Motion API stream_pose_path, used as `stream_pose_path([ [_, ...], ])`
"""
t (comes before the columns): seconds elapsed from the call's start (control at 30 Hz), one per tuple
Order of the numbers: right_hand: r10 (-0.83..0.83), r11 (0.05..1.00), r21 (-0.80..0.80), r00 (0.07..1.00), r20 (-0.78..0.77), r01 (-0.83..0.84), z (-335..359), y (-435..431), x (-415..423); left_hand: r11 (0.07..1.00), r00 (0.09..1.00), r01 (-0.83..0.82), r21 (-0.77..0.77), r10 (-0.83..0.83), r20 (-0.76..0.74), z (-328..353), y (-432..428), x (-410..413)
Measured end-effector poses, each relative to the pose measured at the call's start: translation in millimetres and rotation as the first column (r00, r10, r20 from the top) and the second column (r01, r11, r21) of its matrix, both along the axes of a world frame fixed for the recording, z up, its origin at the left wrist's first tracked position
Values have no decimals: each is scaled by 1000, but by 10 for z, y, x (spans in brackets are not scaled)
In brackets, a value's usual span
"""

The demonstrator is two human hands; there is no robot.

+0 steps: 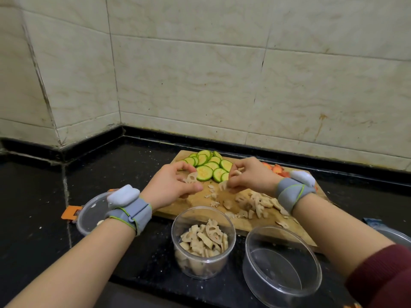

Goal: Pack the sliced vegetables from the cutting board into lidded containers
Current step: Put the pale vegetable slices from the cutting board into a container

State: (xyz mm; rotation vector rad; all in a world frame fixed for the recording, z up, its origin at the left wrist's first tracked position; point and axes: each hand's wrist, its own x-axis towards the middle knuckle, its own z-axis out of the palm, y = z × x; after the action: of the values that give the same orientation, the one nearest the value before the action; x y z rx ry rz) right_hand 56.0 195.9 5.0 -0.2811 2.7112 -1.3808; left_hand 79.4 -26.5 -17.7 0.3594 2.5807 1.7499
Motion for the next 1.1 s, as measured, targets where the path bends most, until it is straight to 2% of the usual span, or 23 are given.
stream_pose_path([
  [0.1, 78, 994, -76, 997, 31, -75, 106, -69, 175, 998, 999, 11, -59, -13, -40, -34, -28, 112],
  [0.23, 137, 989, -52, 990, 44, -135, 150, -164, 376, 985, 994, -3, -174, -15, -104, -110, -50, 268],
  [0.3, 179, 983, 32, 982, 52, -181, 124, -224, 460, 968, 990, -11, -251, -24, -137, -130, -56, 385],
  [0.4, 212, 947, 250, 977, -17, -201, 52, -320, 524, 903, 978, -73, -422, -17, -207, -133, -47, 508],
  [0.5, 273, 868, 454, 957, -94, -203, 24, -413, 633, 848, 973, -77, -524, -50, -225, -111, -34, 596],
  [0.57, 314, 819, 530, 945, -93, -220, 26, -440, 686, 818, 975, -57, -572, -78, -209, -105, -35, 614],
  [0.7, 322, 814, 510, 947, -1, -277, 47, -421, 730, 796, 976, -1, -605, -130, -172, -99, -72, 634],
  [0.8, 311, 858, 405, 947, 78, -316, 74, -384, 753, 791, 967, -60, -609, -106, -233, -124, -93, 630],
  [0.87, 298, 873, 387, 953, 58, -297, 76, -374, 747, 789, 960, -98, -607, -87, -267, -146, -99, 624],
  [0.93, 278, 865, 434, 961, 1, -251, 67, -376, 752, 776, 969, -82, -626, -84, -231, -160, -105, 614],
  [1.0, 302, 792, 572, 951, -65, -213, 56, -399, 799, 756, 984, -31, -654, -90, -151, -160, -97, 613],
  [1.1, 374, 670, 710, 925, -68, -219, -14, -452, 846, 737, 991, 35, -675, -111, -69, -126, -61, 609],
])
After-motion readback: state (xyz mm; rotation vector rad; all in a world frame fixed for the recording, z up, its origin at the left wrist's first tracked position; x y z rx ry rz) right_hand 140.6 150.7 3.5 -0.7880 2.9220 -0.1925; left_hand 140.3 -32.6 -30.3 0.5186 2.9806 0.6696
